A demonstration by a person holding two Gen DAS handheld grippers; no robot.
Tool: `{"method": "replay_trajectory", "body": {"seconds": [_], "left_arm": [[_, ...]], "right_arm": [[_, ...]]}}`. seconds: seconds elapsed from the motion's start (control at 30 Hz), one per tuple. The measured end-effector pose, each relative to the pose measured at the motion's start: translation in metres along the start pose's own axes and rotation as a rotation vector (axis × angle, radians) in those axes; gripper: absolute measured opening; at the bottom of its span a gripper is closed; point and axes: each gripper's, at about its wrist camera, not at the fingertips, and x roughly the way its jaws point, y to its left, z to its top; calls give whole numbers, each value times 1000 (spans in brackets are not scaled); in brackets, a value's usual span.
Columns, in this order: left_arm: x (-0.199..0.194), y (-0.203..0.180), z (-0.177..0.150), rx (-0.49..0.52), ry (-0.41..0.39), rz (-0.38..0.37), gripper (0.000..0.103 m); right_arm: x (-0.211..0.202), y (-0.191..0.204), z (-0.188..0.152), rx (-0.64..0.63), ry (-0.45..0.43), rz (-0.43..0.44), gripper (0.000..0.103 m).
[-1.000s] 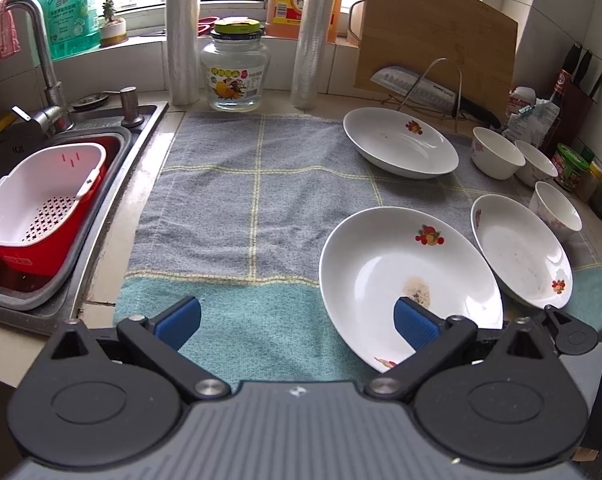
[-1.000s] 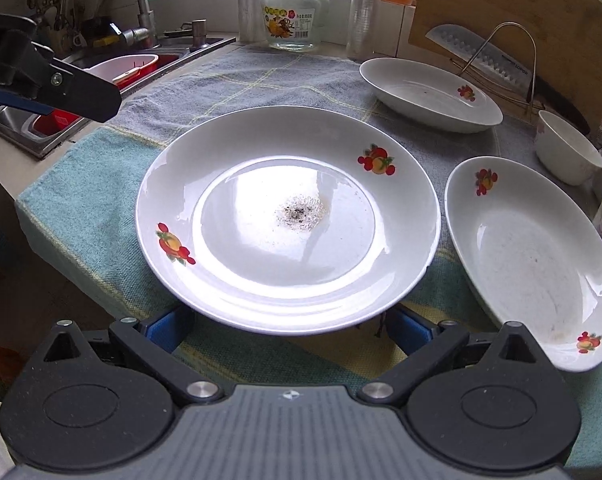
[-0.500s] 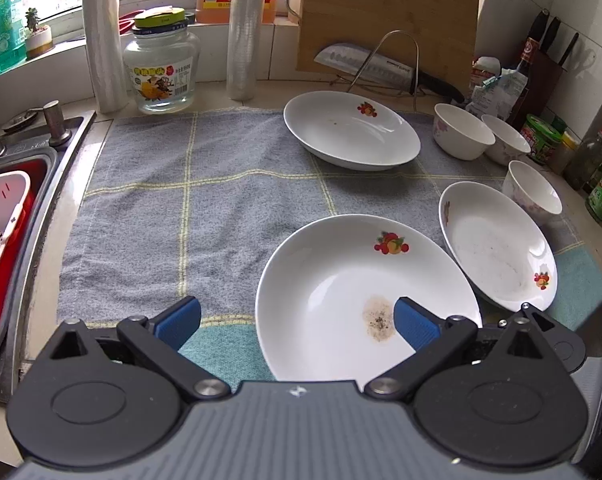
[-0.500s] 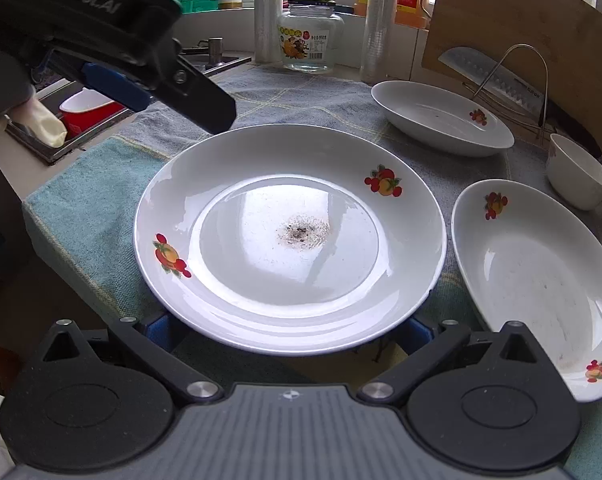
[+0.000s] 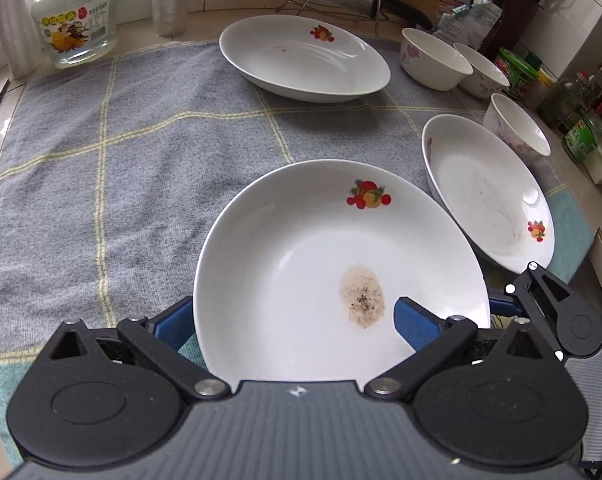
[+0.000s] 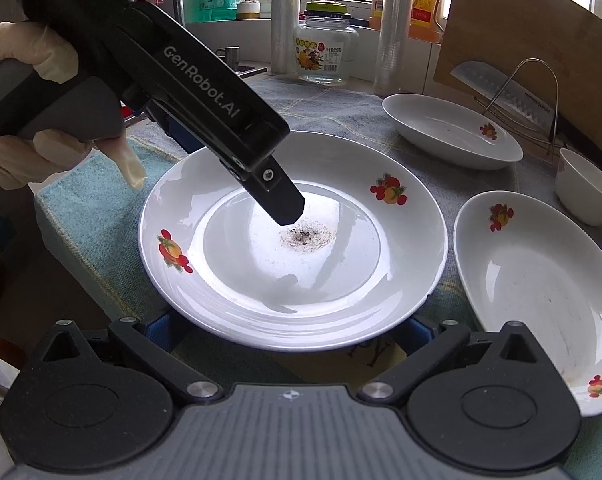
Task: Organize plates and bowls
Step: 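Lift the stained plate with the left gripper and carry it toward the sink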
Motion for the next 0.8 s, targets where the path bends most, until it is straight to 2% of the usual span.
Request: {"method": "replay_trajectory", "body": {"seconds": [0.07,0.17,0.4,0.57,0.63,0.8], "left_arm": [[7,4,4,16,48,-27,102],[8,5,8,76,62,-46,102],[10,10,15,144,106,-74,102],[11,4,9,242,81,-57,102],[11,3,6,256,61,-45,102],[12,1,9,279,69,-39,102]], "right_arm": [[-1,0,-3,0,-13,-2,103],[-3,3,-3,17,-4,-19,103],[-3,6,-2,37,1,-37,103],[-3,6,-3,40,-10,-39,103],[-3,5,-4,38,-15,-38,103],[-5,5,-5,31,-30,-31,103]]}}
